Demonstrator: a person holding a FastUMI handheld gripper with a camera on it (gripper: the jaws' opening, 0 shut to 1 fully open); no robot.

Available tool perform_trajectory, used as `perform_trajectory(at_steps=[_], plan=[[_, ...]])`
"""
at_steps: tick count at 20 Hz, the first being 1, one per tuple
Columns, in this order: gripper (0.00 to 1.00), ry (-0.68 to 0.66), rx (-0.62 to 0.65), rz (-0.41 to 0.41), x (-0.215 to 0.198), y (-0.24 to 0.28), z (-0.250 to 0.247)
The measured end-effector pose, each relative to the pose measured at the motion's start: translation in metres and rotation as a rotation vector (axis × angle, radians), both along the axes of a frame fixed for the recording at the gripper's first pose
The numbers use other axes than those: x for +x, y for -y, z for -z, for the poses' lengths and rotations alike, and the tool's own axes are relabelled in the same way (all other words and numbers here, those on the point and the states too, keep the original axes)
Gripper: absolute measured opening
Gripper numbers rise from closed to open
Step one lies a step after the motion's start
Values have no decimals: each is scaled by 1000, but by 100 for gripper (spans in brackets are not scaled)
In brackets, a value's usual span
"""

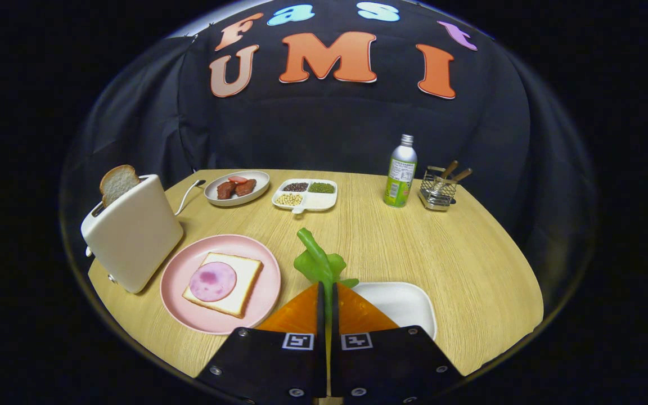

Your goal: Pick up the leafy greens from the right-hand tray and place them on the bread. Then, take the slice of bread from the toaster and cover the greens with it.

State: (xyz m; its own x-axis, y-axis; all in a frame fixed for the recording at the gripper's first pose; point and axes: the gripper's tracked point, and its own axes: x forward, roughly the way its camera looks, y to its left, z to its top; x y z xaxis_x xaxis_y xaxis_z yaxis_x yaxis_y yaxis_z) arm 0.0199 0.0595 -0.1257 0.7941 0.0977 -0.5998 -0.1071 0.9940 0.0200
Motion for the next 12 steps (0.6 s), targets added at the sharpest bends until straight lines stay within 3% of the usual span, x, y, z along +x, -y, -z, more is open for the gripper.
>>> perform_trajectory(at_steps=[12], plan=[[3, -7, 14, -114, 8, -82, 0]])
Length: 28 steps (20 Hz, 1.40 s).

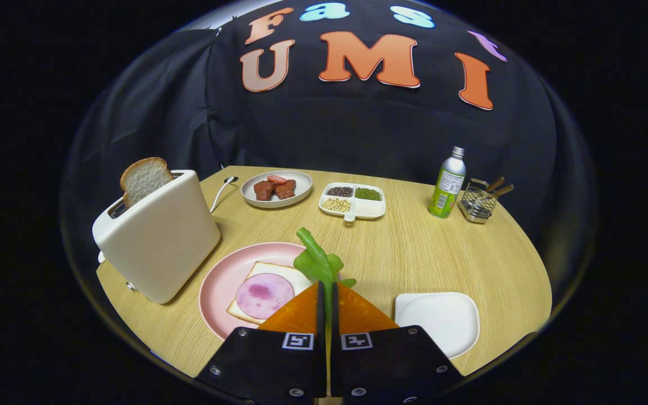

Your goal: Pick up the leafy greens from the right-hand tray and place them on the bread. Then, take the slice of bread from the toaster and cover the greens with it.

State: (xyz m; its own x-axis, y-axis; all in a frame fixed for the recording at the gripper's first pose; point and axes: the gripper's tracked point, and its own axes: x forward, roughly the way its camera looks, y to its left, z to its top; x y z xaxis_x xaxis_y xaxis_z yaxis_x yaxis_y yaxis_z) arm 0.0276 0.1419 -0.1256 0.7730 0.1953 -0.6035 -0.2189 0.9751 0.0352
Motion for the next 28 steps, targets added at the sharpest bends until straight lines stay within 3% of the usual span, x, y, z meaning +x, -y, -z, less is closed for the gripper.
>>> perform_trajectory(at_steps=[13, 17, 19, 20, 28], plan=[[3, -51, 50, -59, 2, -69, 33], [15, -57, 24, -58, -2, -72, 41], [32, -51, 7, -39, -1, -68, 39], [48, -53, 10, -26, -2, -66, 37], [86, 59, -1, 16, 4, -67, -17]])
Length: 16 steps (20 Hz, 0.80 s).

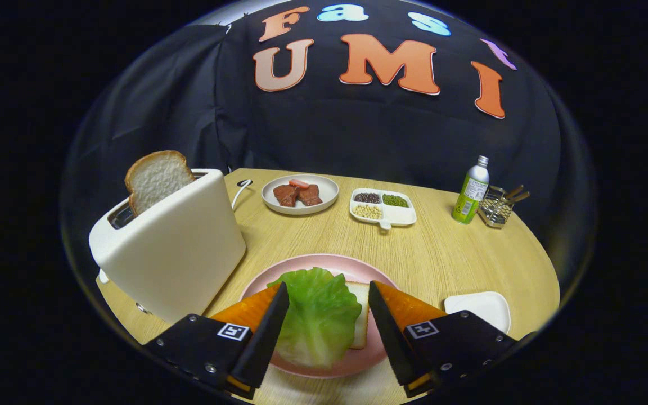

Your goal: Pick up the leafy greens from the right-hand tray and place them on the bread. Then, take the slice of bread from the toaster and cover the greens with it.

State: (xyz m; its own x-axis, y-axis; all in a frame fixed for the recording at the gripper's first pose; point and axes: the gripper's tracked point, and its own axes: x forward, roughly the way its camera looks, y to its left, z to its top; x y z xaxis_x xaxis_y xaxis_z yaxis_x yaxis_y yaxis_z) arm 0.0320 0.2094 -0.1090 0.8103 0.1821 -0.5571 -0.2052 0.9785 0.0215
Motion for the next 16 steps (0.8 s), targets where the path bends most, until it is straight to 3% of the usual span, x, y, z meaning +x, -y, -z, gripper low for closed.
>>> perform_trajectory(at_steps=[4, 16], plan=[[97, 72, -1, 7, 7, -12, -35], [97, 196, 75, -7, 26, -81, -125]])
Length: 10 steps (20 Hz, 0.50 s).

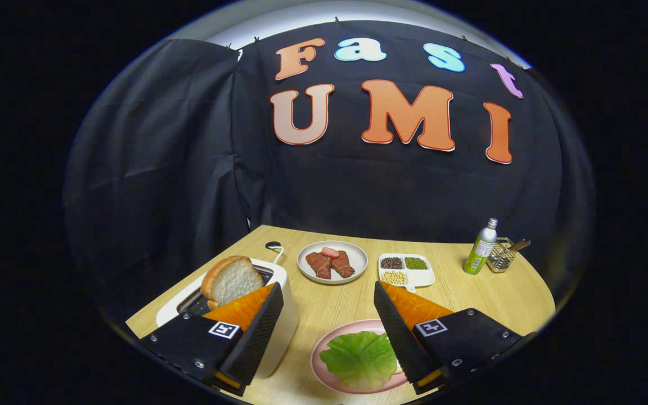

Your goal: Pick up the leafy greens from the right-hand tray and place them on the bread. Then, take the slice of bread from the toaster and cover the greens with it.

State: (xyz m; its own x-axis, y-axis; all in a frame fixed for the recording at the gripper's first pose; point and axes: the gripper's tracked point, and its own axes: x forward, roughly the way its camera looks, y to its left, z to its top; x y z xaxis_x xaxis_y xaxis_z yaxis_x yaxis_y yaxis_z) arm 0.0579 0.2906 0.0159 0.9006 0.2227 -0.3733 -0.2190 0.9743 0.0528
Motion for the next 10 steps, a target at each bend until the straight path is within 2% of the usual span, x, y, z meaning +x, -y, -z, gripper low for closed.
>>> perform_trajectory(at_steps=[5, 10], plan=[[98, 40, -3, 16, 4, -20, -25], [97, 48, -3, -36, 0, -64, -36]])
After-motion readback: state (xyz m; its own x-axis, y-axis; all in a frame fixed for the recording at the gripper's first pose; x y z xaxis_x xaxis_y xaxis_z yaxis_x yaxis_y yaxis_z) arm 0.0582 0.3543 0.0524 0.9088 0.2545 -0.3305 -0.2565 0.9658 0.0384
